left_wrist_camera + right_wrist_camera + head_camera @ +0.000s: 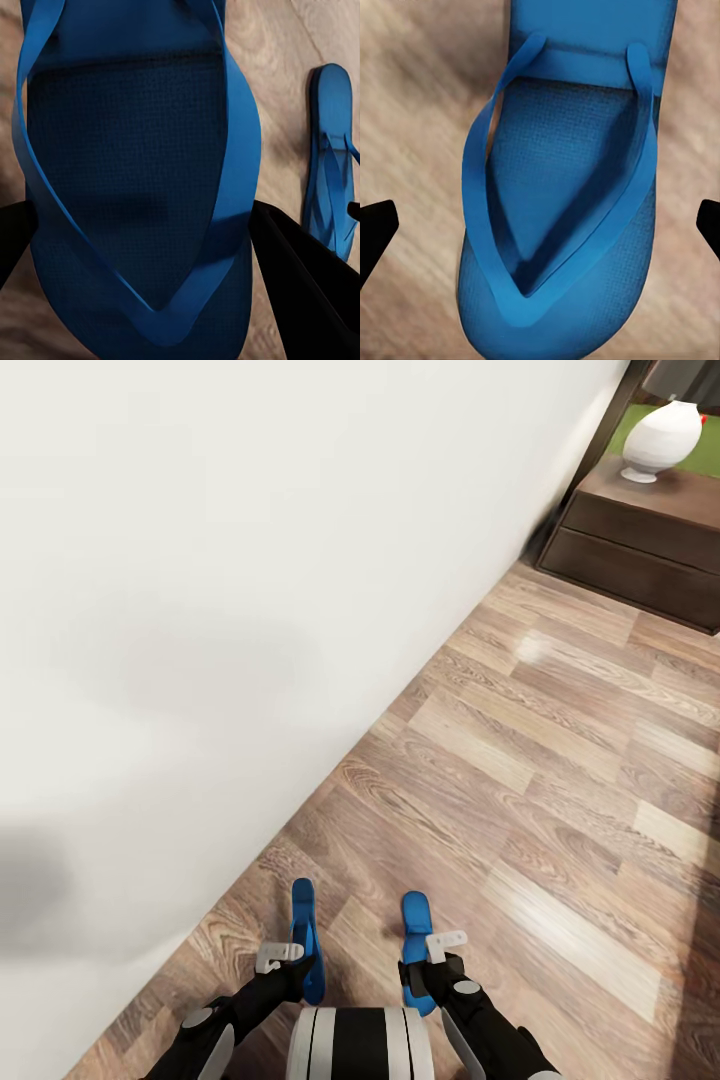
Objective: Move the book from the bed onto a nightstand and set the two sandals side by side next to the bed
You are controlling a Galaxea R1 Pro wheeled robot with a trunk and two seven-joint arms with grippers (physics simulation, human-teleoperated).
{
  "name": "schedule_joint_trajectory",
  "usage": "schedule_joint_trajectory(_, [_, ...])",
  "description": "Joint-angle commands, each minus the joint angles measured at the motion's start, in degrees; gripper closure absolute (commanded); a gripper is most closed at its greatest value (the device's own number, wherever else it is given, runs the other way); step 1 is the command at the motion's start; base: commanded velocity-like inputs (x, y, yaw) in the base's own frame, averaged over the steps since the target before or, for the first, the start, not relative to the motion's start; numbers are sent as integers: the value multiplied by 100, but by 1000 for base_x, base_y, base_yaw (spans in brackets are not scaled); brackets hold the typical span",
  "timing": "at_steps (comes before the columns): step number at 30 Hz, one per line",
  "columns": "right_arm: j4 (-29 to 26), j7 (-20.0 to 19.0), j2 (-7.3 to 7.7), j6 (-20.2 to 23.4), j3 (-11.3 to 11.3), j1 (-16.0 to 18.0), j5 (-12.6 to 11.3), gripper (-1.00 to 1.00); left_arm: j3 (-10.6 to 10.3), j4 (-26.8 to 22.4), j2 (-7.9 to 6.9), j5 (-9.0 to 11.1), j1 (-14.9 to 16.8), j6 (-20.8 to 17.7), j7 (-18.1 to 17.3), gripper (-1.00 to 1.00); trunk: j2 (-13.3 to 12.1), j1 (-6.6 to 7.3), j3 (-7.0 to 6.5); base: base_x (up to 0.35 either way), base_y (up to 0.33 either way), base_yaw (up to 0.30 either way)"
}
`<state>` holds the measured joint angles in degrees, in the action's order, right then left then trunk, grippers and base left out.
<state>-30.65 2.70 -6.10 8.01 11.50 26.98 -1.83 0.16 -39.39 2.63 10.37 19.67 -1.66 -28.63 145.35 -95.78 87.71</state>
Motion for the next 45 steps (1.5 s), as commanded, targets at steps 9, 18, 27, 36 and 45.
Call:
schedule_joint_trajectory(9, [-11, 28, 4, 34, 28, 0, -19, -100, 2, 1, 0, 44, 1, -16, -19, 100, 1, 1, 3, 77, 0, 0])
schedule_joint_trajectory(18, [-11, 28, 4, 34, 28, 0, -19, -100, 2, -5, -6, 51, 1, -14, -47, 100, 1, 1, 3, 195, 0, 0])
schedule_joint_trajectory(27, [-11, 28, 4, 34, 28, 0, -19, -100, 17, -394, -510, 1299, 1, -549, -1227, 100, 1, 1, 3, 11, 0, 0])
schedule_joint_trajectory(36, [-11, 28, 4, 34, 28, 2, -19, -100, 19, -395, -561, 1432, 1, -583, -1269, 100, 1, 1, 3, 0, 0, 0])
schedule_joint_trajectory(45, [-11, 28, 4, 34, 28, 0, -19, -100, 19, -394, -554, 1433, 1, -581, -1252, 100, 9, -15, 136, 0, 0, 0])
